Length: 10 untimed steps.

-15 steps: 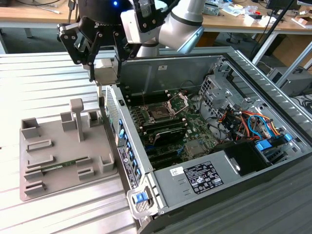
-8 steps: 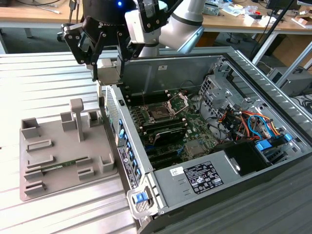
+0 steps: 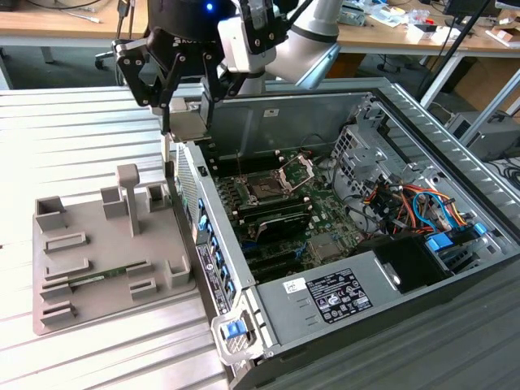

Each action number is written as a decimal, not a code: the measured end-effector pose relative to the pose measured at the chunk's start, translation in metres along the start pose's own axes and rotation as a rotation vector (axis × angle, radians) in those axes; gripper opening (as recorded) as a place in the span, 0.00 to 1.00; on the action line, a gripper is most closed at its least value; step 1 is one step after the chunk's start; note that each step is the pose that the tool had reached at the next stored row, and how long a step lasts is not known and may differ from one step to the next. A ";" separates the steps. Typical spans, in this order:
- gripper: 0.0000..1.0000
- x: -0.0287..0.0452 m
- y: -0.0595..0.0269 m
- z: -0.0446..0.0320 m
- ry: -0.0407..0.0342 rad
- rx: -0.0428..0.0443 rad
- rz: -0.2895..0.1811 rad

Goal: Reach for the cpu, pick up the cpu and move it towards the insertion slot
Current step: 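Pick up the cpu and move it towards the insertion slot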

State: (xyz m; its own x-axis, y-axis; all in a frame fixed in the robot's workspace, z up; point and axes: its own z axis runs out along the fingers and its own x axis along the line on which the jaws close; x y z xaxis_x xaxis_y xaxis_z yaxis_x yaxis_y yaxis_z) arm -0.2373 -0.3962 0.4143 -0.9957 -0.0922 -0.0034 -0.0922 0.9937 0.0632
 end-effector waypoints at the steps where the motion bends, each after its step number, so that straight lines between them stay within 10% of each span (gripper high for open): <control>1: 0.54 -0.0008 -0.0001 0.0000 -0.0001 0.0000 0.000; 10: 0.54 -0.0073 -0.0007 0.0000 -0.0001 0.0000 0.000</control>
State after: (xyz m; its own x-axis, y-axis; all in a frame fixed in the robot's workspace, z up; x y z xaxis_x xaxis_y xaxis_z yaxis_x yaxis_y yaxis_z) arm -0.2299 -0.3962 0.4143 -0.9957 -0.0922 -0.0034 -0.0922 0.9937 0.0632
